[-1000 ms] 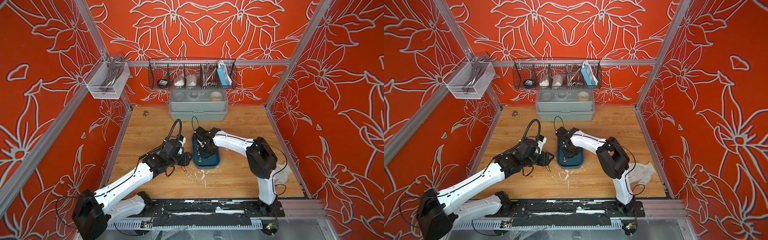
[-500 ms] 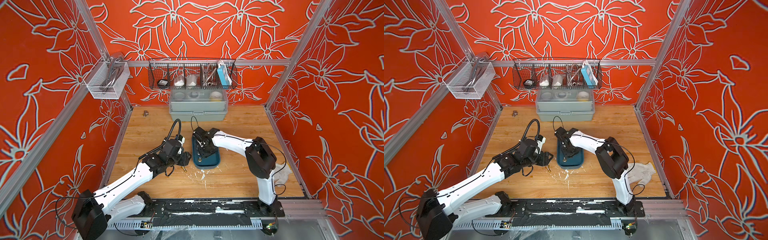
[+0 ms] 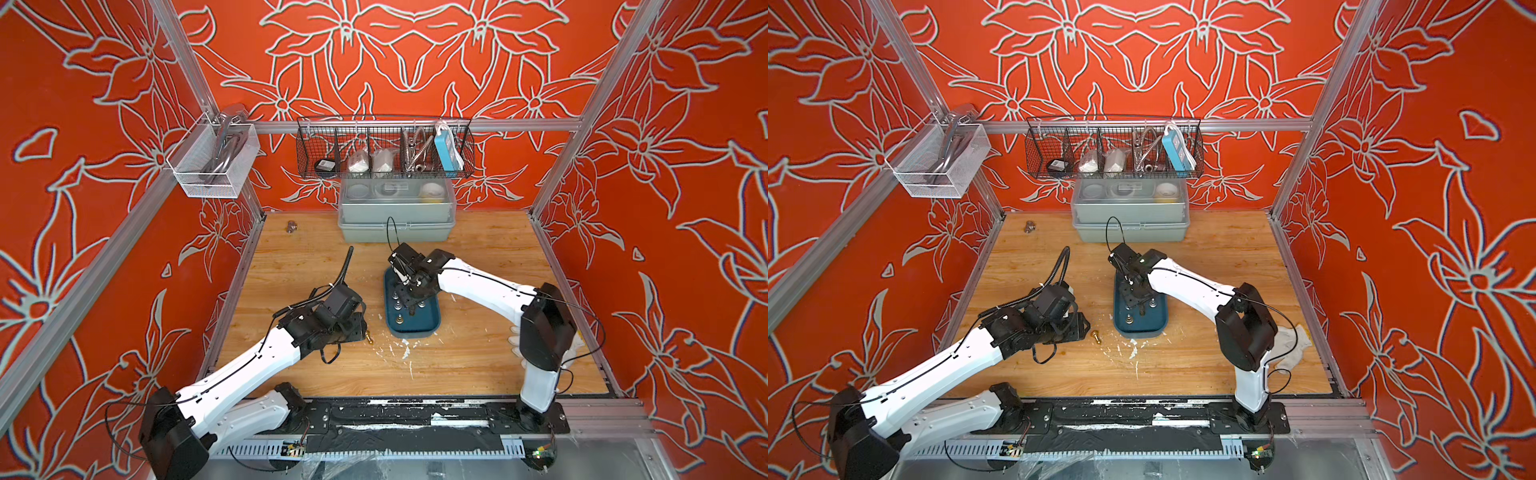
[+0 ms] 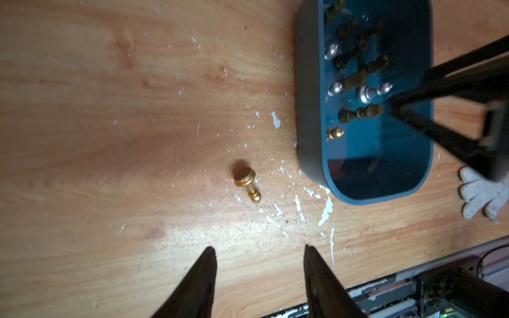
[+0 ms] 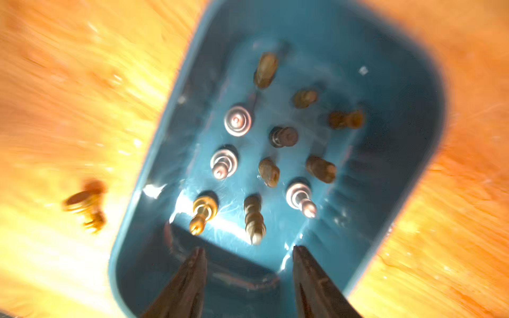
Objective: Put the chess pieces into the storage box
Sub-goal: Place the chess piece in the storage box, then pick up the chess piece at the center of the board.
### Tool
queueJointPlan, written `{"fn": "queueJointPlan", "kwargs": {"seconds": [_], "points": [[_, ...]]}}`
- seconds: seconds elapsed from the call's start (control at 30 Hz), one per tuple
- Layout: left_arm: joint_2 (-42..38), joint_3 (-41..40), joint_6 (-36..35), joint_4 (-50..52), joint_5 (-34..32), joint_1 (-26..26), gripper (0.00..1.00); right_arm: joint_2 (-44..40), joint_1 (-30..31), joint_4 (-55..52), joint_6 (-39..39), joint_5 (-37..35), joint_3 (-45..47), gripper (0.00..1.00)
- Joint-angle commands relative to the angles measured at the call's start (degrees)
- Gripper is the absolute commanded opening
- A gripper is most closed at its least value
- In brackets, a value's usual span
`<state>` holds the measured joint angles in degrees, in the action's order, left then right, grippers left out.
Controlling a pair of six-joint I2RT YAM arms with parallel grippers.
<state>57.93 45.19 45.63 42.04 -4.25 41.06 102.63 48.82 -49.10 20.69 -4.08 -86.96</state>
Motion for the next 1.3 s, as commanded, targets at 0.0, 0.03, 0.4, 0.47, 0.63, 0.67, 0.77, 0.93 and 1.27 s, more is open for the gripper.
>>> {"fn": "queueJointPlan", "kwargs": {"seconds": [0.0, 0.03, 0.4, 0.47, 0.63, 0.67, 0.77, 0.93, 1.27], "points": [[1.53, -0.35, 9.0, 2.23, -3.67, 3.76, 0.49, -8.53, 0.24, 5.47, -0.94, -5.59, 5.92, 0.58], [2.46, -0.6, 10.42, 1.47, -4.53, 4.74, 0.48, -10.84, 0.17, 8.78, -1.32, -7.12, 8.75, 0.59], [15.2, -3.51, 15.42, -12.19, -8.41, 6.77, 0.45, -26.29, 0.15, 37.06, -4.37, -9.66, 33.13, 0.6], [17.49, -2.68, 15.24, -12.74, -8.65, 6.75, 0.45, -28.29, 0.17, 39.39, -5.14, -9.86, 35.37, 0.6], [22.95, -1.88, 14.84, -14.14, -8.7, 6.75, 0.42, -31.6, 0.16, 44.49, -5.83, -8.59, 40.16, 0.62], [23.84, -1.65, 14.78, -14.42, -8.54, 6.75, 0.4, -31.67, 0.14, 44.69, -5.83, -8.43, 40.35, 0.62], [26.6, -0.74, 14.4, -14.79, -8.23, 6.75, 0.38, -31.99, 0.14, 45.46, -6.25, -7.54, 40.78, 0.62], [29.14, -0.41, 13.93, -15.02, -9.12, 6.75, 0.35, -32.9, 0.14, 47.08, -6.67, -5.46, 41.9, 0.62], [29.99, -0.58, 12.99, -13.58, -10.82, 6.82, 0.26, -33.02, 0.14, 47.52, -7.15, -4.08, 42.13, 0.62]]}}
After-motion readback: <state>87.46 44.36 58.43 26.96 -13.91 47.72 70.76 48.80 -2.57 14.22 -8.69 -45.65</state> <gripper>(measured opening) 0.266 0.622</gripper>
